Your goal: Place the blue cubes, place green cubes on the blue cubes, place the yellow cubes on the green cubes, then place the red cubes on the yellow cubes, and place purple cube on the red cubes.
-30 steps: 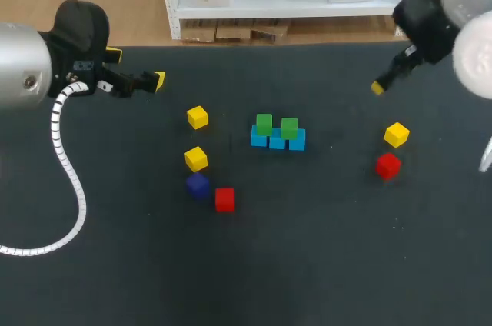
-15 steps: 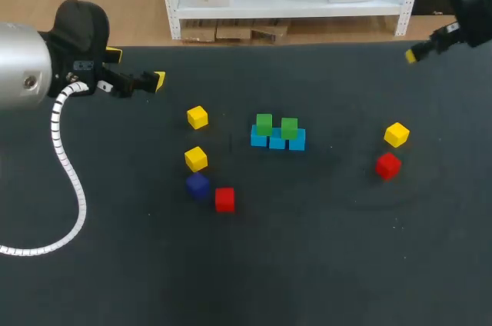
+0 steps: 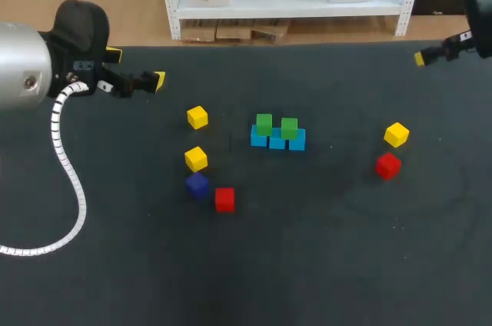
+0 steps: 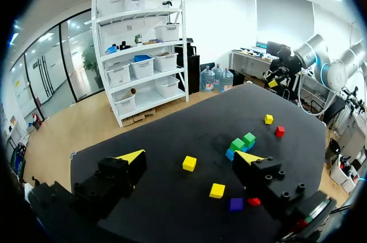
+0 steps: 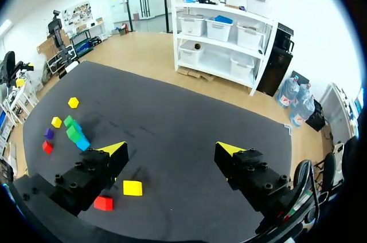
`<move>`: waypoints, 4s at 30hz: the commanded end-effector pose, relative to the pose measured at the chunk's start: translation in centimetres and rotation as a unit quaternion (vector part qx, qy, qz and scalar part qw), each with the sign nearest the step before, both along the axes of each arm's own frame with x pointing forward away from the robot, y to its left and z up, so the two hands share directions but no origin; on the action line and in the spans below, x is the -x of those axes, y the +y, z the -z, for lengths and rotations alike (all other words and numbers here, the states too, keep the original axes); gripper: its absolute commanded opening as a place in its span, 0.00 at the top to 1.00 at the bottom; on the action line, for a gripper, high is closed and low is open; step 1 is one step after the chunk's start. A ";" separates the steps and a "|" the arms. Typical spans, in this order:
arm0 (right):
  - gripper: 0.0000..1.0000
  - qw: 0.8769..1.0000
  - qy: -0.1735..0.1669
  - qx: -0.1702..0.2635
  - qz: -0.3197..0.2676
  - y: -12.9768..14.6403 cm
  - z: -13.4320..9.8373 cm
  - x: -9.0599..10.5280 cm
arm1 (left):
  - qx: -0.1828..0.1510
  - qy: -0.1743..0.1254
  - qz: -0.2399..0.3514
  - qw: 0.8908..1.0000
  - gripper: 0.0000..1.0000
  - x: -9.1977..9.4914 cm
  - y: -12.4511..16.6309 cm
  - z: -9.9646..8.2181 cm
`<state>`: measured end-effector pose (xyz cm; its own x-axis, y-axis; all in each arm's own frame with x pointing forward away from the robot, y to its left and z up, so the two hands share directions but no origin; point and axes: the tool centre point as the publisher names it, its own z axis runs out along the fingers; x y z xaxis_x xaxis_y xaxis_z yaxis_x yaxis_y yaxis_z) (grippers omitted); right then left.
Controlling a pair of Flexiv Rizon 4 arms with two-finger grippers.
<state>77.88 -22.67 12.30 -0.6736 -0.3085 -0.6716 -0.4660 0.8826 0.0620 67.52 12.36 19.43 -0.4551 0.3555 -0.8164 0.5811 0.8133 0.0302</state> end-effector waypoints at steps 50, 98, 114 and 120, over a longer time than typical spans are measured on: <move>0.00 1.000 0.000 0.002 0.002 0.1 0.0 0.0 | -0.255 0.170 0.218 0.927 0.00 2.9 -7.2 7.6; 0.00 1.000 0.000 0.002 0.002 0.1 0.0 0.0 | -0.297 0.287 0.155 0.897 0.16 0.7 -5.5 19.5; 0.00 1.000 0.000 0.002 0.002 0.1 0.0 0.0 | -0.311 0.276 0.200 0.887 1.00 0.8 -6.1 17.8; 0.00 1.000 0.000 0.002 0.002 0.1 0.0 0.0 | -0.310 0.235 0.270 0.880 1.00 0.1 -7.9 13.2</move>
<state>77.93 -22.65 12.32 -0.6740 -0.3086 -0.6712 -0.4657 0.8828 0.0618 67.36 4.39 4.02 -0.3448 0.9272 -0.1464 0.9354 0.3524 0.0293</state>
